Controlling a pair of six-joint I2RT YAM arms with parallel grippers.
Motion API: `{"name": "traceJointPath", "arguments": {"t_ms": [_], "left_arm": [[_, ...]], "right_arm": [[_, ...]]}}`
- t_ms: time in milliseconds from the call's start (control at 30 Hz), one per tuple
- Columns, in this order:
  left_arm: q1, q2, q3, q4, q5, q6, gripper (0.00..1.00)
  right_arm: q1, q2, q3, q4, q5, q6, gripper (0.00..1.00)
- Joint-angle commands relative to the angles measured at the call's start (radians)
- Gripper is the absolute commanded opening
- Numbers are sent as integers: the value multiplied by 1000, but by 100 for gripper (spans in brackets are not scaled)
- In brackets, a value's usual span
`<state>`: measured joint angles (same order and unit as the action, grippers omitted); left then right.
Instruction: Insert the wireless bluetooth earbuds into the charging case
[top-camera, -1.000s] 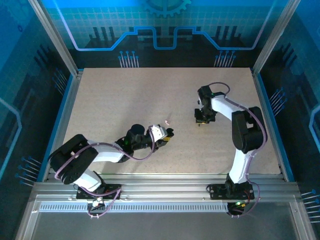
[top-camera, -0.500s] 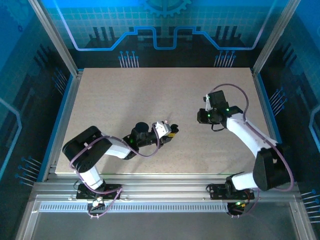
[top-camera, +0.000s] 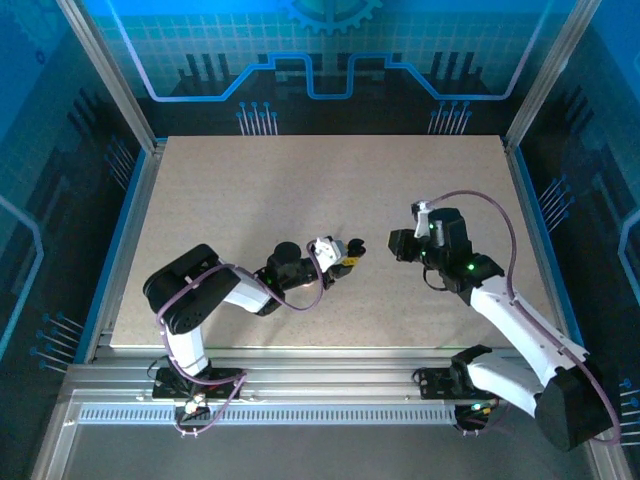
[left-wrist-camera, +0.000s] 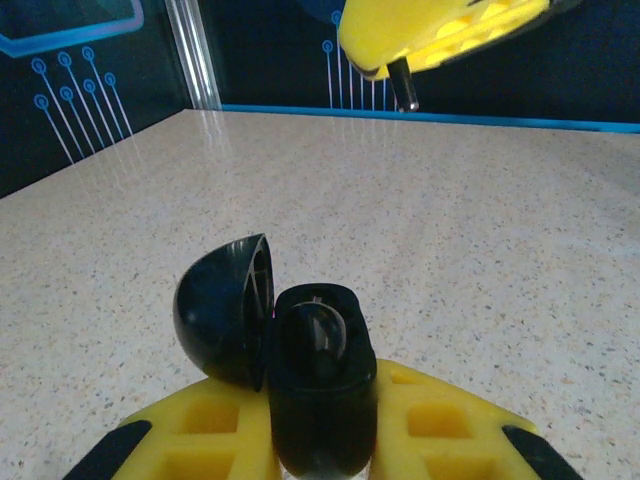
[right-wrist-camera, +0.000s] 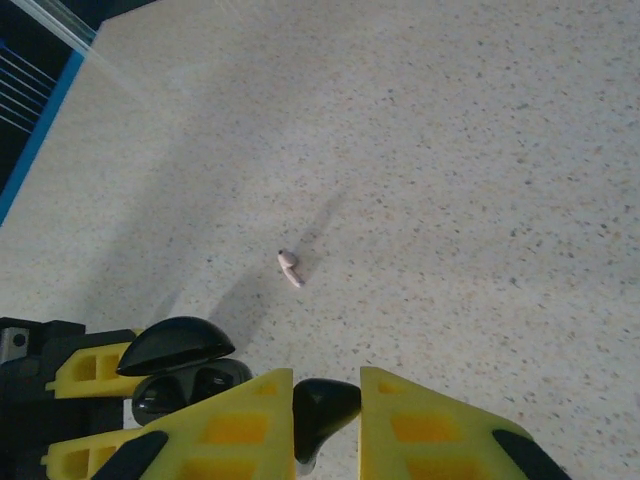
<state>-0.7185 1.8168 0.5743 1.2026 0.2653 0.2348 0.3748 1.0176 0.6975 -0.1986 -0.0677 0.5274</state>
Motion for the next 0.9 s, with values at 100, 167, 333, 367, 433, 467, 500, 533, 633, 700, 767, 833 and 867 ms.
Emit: {"name": "traceJointPath", "arguments": {"t_ms": [100, 167, 333, 367, 433, 467, 500, 533, 633, 700, 767, 833, 867], "left_arm": [[-13, -3, 17, 88, -13, -24, 14], [-16, -9, 12, 94, -21, -26, 14], [-18, -13, 9, 98, -30, -38, 14], [-18, -13, 9, 102, -30, -43, 14], [-17, -13, 10, 110, -30, -49, 14], [-17, -13, 11, 115, -32, -50, 14], [-17, -11, 12, 117, -33, -51, 14], [-16, -11, 13, 118, -37, -54, 14], [-18, -11, 12, 127, -37, -60, 14], [-19, -11, 12, 135, -34, -64, 14], [-18, -12, 13, 138, -34, -65, 14], [-17, -14, 16, 138, -31, -66, 14], [-19, -16, 16, 139, -29, -68, 14]], "right_arm": [[73, -16, -54, 178, 15, 66, 19], [99, -11, -56, 199, 34, 59, 19], [128, -7, -58, 236, 45, 50, 19], [131, -5, -58, 241, 43, 48, 19], [139, 2, -58, 248, 42, 48, 19], [142, 7, -59, 253, 42, 48, 19], [145, 10, -58, 257, 42, 48, 19], [151, 17, -58, 261, 42, 48, 19], [165, 34, -57, 272, 48, 45, 19], [171, 46, -56, 284, 53, 43, 19], [174, 61, -50, 290, 56, 40, 19], [178, 72, -47, 297, 59, 36, 19], [180, 78, -46, 300, 60, 36, 19]]}}
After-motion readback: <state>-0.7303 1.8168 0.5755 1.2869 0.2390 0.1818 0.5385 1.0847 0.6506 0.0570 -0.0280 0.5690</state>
